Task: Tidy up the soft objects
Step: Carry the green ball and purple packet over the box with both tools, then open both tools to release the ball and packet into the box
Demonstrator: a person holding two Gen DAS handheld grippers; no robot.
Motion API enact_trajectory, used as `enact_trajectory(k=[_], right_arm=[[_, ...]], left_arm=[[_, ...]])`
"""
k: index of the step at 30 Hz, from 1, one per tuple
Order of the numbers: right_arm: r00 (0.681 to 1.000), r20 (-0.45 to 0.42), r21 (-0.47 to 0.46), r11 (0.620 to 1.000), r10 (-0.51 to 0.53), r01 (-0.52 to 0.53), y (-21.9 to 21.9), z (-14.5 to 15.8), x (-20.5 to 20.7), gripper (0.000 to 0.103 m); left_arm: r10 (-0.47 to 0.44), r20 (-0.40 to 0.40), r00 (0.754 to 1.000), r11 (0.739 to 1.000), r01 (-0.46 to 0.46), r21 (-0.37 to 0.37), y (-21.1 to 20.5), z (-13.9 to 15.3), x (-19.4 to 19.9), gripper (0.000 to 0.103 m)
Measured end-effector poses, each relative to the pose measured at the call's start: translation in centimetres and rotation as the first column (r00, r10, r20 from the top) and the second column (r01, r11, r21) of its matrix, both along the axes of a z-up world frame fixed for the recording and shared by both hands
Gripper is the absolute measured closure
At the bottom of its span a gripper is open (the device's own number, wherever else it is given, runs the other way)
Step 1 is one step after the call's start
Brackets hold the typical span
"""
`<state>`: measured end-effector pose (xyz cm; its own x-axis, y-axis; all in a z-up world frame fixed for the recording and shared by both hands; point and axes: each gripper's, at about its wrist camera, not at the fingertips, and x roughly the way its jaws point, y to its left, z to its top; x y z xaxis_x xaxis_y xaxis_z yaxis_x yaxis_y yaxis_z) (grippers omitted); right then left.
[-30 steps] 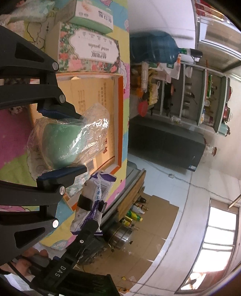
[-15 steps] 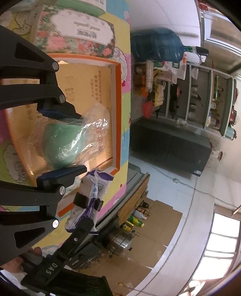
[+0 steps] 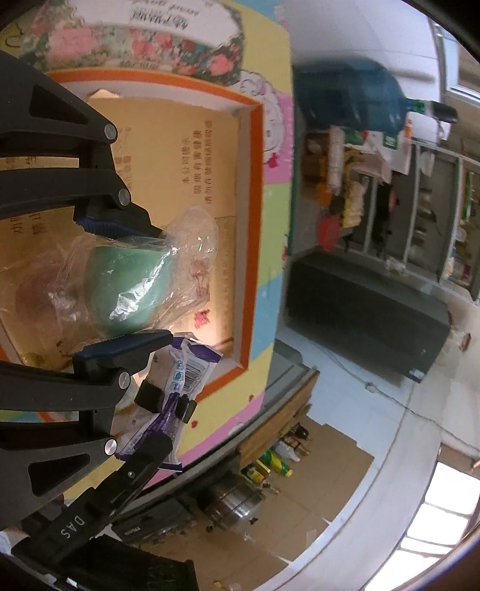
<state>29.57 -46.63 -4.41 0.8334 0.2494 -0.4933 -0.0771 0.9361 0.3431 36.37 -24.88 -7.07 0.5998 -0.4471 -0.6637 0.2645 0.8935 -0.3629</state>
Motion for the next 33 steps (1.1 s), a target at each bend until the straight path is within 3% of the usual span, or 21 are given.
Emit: enact_trajectory(k=[11, 14, 17, 19, 28, 33], right_arm=[[0.996, -0.083, 0.036, 0.999, 0.017, -0.014, -0.4, -2.0, 1.7, 0.066], [0.996, -0.092, 0.043, 0.999, 0.014, -0.010, -0.4, -2.3, 1.8, 0.053], [0.996, -0.085, 0.032, 0.999, 0.006, -0.003, -0.4, -2.3, 1.6, 0.045], [0.997, -0.079, 0.034, 0.999, 0.005, -0.003, -0.4, -2.3, 1.3, 0.045], [0.998, -0.064, 0.040, 0.999, -0.010, 0.013, -0.4, -2.0, 0.1, 0.045], [0.999, -0.047, 0.034, 0.999, -0.014, 0.016, -0.3, -1.2, -1.1, 0.045]], left_arm=[[0.012, -0.085, 0.996, 0.999, -0.016, -0.040, 0.3, -2.5, 1.6, 0.056], [0.016, -0.113, 0.993, 0.998, -0.022, -0.052, 0.5, -3.2, 1.8, 0.051], [0.023, -0.098, 0.995, 0.999, -0.027, -0.039, 0.3, -3.1, 1.6, 0.033], [0.035, -0.073, 0.997, 0.998, -0.038, -0.040, 0.5, -2.8, 1.2, 0.030], [0.037, -0.010, 0.999, 0.999, -0.037, -0.017, 0.7, -1.3, 0.1, 0.029], [0.035, -0.033, 0.999, 0.999, -0.036, -0.021, 1.0, -1.2, -0.2, 0.029]])
